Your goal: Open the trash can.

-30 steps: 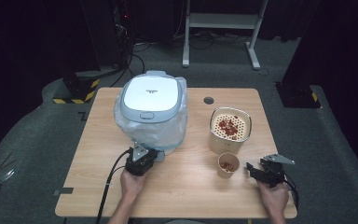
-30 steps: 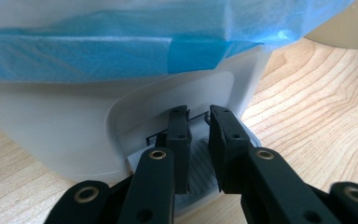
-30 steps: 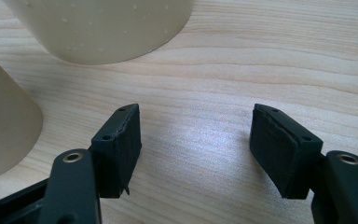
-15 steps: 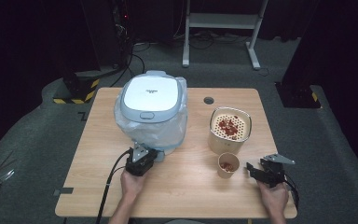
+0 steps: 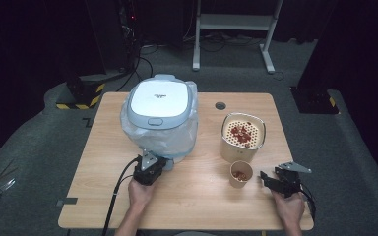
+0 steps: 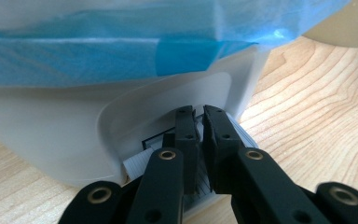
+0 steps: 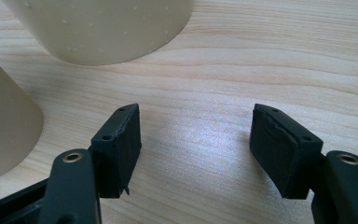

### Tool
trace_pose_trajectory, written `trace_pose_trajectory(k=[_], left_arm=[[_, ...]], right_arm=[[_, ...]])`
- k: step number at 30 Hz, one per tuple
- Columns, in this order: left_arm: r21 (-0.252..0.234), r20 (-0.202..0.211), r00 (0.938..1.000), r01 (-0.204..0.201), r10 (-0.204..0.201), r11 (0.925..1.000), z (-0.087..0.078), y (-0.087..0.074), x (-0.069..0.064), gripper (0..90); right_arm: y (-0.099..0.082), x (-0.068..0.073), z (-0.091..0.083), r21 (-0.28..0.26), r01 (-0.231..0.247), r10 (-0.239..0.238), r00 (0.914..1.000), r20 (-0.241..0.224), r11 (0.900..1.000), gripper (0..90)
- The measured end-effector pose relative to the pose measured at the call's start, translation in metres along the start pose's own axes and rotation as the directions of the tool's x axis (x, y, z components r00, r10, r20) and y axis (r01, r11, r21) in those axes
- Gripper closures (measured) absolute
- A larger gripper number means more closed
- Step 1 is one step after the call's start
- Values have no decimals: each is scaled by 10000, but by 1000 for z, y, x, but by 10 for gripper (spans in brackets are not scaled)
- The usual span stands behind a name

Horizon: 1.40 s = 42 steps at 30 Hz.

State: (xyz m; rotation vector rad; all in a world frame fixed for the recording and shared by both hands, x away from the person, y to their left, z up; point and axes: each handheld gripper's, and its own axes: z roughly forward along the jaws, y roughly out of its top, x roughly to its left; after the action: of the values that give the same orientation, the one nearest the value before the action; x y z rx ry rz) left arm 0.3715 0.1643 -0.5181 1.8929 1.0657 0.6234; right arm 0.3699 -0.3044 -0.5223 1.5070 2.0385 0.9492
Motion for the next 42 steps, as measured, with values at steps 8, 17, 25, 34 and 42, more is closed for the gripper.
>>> trace_pose_trajectory(k=[8,17,25,34,42], left_arm=[[-183,214,9996,201,-197,9996,0,-3,2,849],[-289,216,9996,163,-157,9994,1,-5,2,851],[-252,211,9997,119,-114,9996,1,-5,2,851],[-173,152,9999,25,-22,9998,1,-5,1,853],[-78,157,9999,-10,12,10000,2,-5,1,853]], right_arm=[[0,0,1,-6,49,-49,10000,13,10000,340],[0,1,1,11,79,-79,10000,49,10000,340],[0,1,1,7,81,-81,9999,61,10000,340],[0,0,0,-3,15,-15,10000,-25,10000,337],[0,0,0,22,154,-154,9999,-69,9999,335]])
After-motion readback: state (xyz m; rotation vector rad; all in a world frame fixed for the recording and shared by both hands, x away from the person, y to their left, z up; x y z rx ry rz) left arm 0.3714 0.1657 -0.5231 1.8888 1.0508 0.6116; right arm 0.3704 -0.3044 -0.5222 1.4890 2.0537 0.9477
